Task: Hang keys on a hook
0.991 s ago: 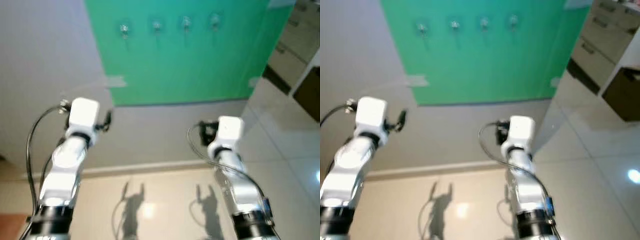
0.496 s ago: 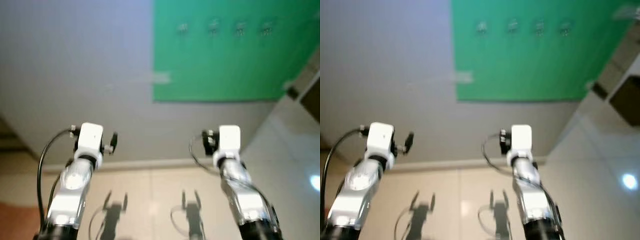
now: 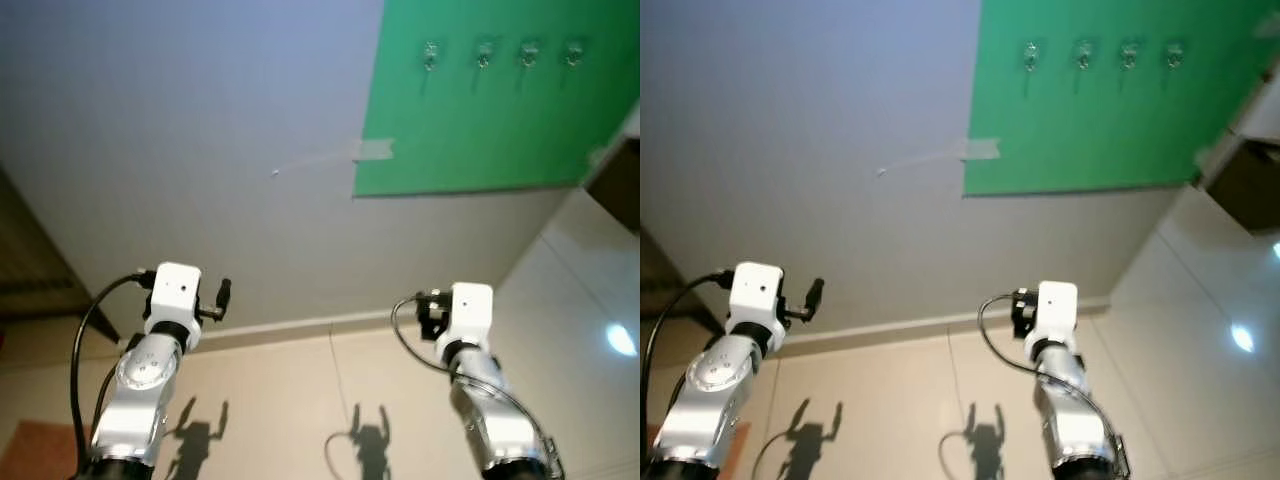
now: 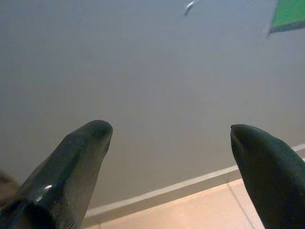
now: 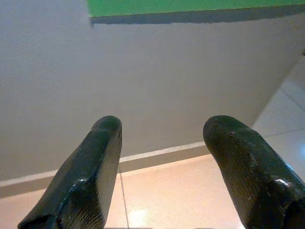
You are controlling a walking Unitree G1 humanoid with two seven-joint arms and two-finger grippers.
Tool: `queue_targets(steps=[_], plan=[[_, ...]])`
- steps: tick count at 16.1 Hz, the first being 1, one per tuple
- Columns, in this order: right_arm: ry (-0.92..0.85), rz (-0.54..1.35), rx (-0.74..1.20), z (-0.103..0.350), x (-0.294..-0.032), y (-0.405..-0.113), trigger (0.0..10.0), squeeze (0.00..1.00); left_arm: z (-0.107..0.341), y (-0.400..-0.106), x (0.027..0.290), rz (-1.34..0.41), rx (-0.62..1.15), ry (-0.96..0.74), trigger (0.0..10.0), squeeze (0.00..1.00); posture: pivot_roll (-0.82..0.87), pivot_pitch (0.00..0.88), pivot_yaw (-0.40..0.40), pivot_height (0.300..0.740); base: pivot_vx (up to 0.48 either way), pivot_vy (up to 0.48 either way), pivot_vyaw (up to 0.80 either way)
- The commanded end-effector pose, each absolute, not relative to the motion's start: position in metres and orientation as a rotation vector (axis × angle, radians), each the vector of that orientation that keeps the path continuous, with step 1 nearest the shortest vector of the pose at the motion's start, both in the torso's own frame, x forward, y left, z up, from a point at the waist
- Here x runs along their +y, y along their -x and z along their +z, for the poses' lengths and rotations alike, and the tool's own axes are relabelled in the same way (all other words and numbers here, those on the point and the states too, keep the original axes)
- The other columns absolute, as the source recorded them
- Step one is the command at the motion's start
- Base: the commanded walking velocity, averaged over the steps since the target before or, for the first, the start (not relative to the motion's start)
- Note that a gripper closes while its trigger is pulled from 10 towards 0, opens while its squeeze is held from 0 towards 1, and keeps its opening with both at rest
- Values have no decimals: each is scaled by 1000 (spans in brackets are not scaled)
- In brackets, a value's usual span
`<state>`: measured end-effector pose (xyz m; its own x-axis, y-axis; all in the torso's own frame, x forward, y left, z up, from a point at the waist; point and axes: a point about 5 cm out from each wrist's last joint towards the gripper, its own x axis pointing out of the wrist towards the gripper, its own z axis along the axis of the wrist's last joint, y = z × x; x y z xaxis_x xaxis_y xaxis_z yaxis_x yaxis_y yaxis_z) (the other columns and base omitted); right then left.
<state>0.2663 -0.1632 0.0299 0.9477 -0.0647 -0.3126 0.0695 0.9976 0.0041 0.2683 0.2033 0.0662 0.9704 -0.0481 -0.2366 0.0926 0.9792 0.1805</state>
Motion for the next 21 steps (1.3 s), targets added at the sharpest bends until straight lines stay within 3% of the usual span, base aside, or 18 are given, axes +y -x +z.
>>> queue_targets(steps=[1,8,14,21], plan=[[-15,-55,326,28,-161,-267,10000,0,76,-273,195,-105,184,-194,10000,0,-30,0,-31,740,0,0,-800],[-8,-65,296,36,-163,-270,10000,0,74,-273,194,-117,189,-155,10000,0,-32,0,-31,740,0,0,-800],[-33,-132,317,28,-168,-254,10000,0,79,-285,196,-111,145,-216,10000,0,-83,0,49,740,0,0,-800],[-21,-116,315,28,-165,-256,10000,0,76,-279,196,-119,125,-207,10000,0,-68,0,42,740,0,0,-800]])
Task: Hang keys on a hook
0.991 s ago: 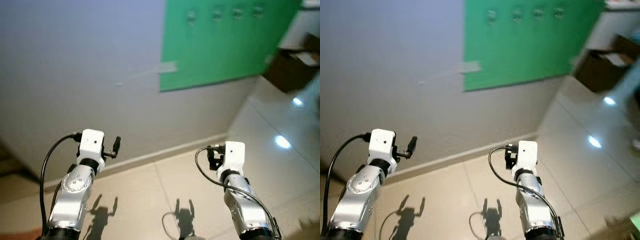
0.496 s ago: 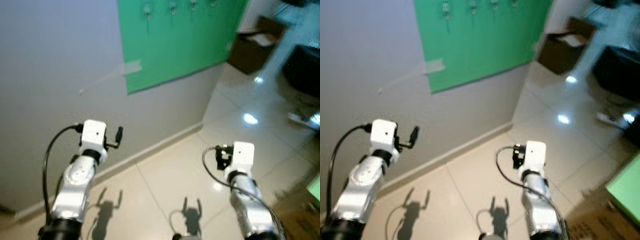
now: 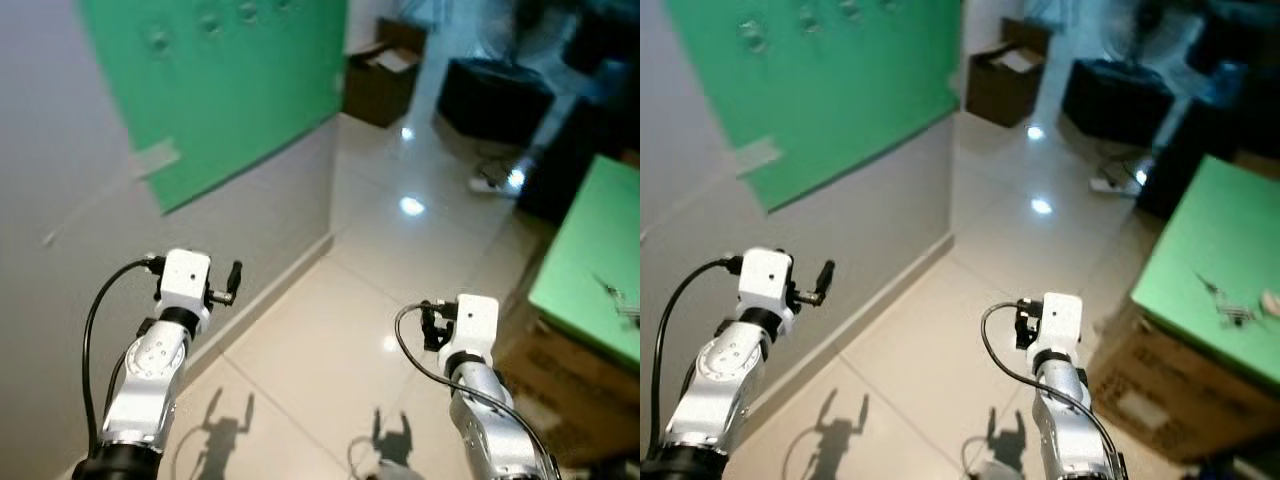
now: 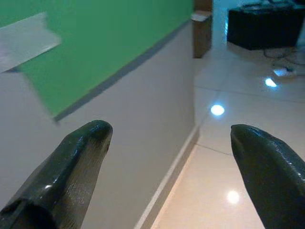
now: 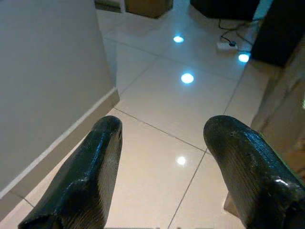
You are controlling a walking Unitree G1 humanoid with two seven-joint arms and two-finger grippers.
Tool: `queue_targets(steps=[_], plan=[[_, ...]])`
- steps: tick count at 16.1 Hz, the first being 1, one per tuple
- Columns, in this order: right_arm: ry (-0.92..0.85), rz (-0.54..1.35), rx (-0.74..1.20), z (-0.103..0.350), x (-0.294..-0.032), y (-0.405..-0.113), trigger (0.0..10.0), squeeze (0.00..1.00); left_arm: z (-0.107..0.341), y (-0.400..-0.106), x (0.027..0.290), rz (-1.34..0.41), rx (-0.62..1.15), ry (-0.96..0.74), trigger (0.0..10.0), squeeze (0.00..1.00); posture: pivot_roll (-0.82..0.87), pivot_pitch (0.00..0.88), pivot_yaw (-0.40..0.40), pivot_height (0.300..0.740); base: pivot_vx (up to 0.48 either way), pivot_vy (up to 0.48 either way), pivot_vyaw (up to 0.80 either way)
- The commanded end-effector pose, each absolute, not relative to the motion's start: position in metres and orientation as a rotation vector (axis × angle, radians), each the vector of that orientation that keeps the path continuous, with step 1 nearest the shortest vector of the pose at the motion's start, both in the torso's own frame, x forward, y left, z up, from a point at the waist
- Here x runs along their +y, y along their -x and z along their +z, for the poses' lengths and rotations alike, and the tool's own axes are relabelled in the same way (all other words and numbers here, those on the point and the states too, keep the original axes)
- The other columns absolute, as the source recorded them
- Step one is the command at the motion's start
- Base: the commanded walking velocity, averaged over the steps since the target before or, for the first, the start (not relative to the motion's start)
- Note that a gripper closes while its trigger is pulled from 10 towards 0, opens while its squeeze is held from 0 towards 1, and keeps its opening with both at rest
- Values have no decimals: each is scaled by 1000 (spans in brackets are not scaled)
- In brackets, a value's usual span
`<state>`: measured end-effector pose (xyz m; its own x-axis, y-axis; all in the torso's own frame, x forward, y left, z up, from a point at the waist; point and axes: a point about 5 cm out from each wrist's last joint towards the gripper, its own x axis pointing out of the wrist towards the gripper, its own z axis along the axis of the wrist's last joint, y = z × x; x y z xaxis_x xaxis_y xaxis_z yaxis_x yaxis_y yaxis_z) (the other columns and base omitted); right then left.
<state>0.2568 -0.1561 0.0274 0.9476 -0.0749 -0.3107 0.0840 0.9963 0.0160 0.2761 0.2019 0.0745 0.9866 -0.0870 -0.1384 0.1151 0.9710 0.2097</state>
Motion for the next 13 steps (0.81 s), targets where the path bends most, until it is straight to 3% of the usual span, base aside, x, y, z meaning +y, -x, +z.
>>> queue_targets(steps=[1,8,13], plan=[[10,-55,302,30,-159,-261,10000,0,74,-275,195,-133,131,-223,10000,0,-52,0,32,740,0,0,-800],[56,90,263,36,-139,-275,10000,0,72,-266,208,-38,147,-203,10000,0,-21,0,14,740,0,0,-800],[37,114,229,43,-136,-288,10000,0,74,-264,209,-12,146,-246,10000,0,21,0,-24,740,0,0,-86]])
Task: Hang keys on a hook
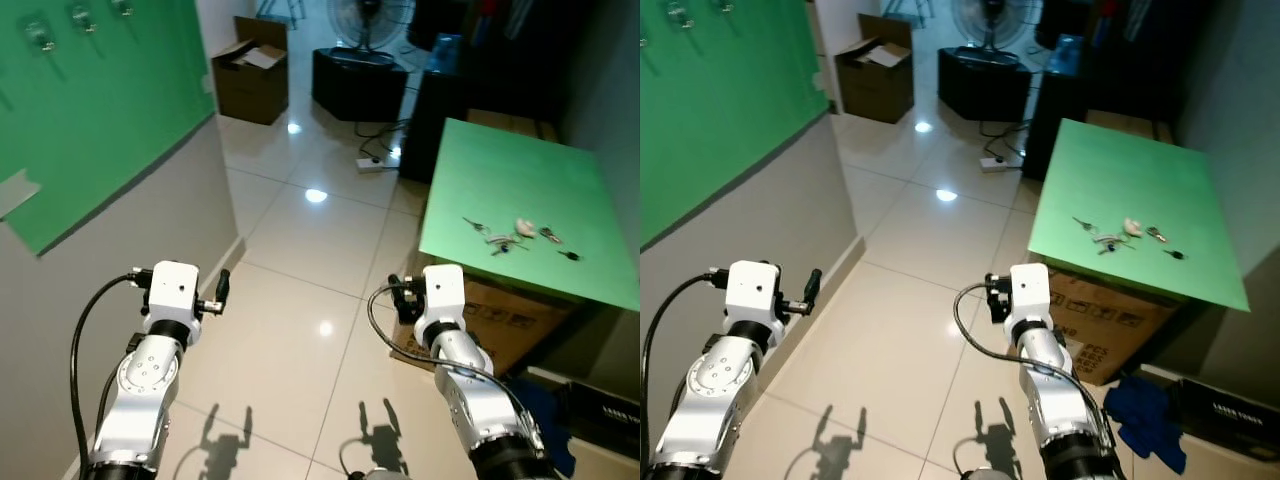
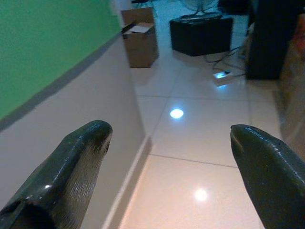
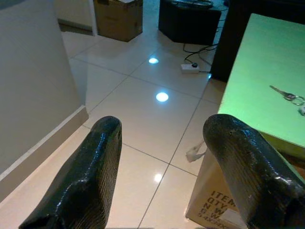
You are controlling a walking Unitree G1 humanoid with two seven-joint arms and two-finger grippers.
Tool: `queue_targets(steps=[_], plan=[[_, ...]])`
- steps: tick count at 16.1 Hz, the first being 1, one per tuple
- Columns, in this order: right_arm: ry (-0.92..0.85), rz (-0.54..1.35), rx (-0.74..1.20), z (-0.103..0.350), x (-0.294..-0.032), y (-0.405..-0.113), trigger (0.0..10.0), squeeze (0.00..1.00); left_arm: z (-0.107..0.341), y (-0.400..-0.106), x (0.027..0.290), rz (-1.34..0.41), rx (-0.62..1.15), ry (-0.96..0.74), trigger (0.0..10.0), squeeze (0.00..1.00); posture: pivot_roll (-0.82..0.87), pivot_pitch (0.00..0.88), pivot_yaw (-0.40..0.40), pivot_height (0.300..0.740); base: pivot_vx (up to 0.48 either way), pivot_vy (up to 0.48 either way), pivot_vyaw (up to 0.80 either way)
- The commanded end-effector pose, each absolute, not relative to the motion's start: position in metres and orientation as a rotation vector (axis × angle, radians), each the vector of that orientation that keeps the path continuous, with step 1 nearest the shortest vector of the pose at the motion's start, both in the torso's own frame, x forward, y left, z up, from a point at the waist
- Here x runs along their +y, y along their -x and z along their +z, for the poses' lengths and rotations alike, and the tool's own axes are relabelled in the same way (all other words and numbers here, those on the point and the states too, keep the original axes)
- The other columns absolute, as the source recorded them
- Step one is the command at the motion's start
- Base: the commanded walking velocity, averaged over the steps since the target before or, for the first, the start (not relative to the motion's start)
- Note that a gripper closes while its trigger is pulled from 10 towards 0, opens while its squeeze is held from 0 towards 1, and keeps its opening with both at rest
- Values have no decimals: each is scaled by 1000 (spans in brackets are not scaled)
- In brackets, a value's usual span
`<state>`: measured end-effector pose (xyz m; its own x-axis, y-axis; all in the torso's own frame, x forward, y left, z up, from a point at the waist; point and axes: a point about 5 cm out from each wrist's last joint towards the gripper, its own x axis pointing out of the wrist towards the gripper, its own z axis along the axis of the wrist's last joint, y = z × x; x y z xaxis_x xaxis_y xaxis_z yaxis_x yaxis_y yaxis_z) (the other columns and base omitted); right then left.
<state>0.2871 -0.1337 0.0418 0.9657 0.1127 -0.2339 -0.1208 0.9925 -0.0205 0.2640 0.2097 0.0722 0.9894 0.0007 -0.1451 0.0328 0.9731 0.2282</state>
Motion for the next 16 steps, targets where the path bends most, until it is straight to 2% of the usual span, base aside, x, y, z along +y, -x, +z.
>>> queue_targets(steps=[1,16], plan=[[32,116,236,40,-135,-288,10000,0,73,-262,211,-7,149,-247,10000,0,26,0,-22,740,0,0,0],[-65,38,261,20,-112,-278,10000,0,98,-260,238,-43,159,-376,10000,0,115,0,133,740,0,0,0]])
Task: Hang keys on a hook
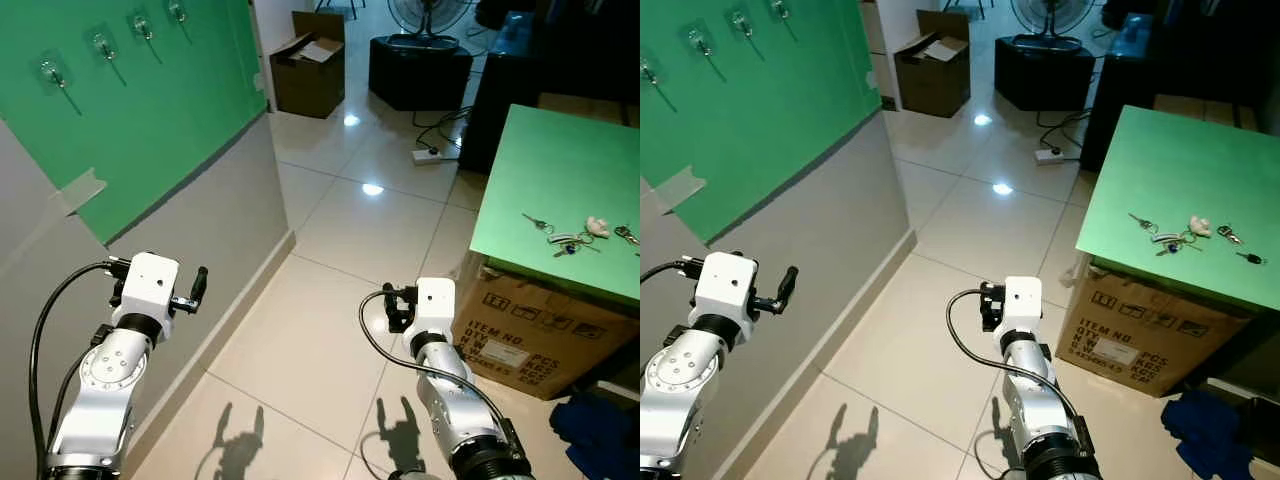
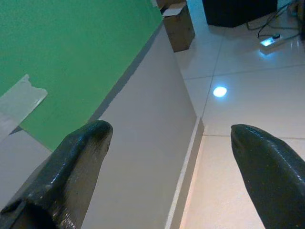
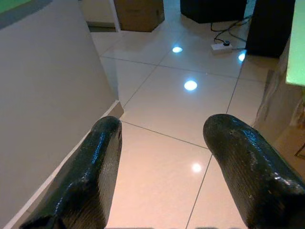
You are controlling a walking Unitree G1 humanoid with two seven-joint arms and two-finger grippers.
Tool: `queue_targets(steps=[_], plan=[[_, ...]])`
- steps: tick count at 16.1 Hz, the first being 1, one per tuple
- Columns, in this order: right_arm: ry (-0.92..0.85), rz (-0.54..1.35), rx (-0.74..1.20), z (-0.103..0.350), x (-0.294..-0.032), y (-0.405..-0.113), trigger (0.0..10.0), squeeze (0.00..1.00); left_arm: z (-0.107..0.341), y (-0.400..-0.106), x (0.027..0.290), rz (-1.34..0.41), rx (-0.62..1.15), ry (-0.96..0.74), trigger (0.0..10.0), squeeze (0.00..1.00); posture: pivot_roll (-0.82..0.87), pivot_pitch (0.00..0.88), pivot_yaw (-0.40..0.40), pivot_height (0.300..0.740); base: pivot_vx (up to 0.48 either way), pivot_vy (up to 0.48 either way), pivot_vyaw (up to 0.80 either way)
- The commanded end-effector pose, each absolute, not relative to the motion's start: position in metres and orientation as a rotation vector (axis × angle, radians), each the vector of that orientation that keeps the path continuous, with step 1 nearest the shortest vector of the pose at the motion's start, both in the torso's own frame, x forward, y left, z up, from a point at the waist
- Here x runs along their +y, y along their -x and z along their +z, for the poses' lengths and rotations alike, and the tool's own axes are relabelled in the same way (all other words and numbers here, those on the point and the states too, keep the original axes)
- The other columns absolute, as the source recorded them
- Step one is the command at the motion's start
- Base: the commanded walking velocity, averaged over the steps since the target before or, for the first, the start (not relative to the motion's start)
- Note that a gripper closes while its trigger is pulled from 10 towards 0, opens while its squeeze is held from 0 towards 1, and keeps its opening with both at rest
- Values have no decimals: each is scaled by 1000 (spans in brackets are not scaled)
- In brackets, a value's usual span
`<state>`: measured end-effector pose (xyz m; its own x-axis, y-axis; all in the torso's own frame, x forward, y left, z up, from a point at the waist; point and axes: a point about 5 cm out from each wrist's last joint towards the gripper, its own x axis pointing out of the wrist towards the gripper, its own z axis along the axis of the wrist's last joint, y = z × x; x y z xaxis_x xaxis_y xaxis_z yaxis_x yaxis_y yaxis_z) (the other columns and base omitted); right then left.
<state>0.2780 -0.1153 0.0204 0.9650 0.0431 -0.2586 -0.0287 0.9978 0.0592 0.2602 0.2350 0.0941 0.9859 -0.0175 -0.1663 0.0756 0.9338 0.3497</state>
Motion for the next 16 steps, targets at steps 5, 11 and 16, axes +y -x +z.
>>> queue_targets(steps=[5,11,16], plan=[[-55,23,259,19,-114,-279,10000,0,100,-260,243,-41,152,-383,10000,0,108,0,139,740,0,0,0],[16,54,243,26,-129,-283,10000,0,87,-263,231,23,138,-324,10000,0,42,0,13,740,0,0,0],[116,125,226,37,-149,-286,10000,0,63,-262,208,46,148,-251,10000,0,-41,0,-106,740,0,0,0]])
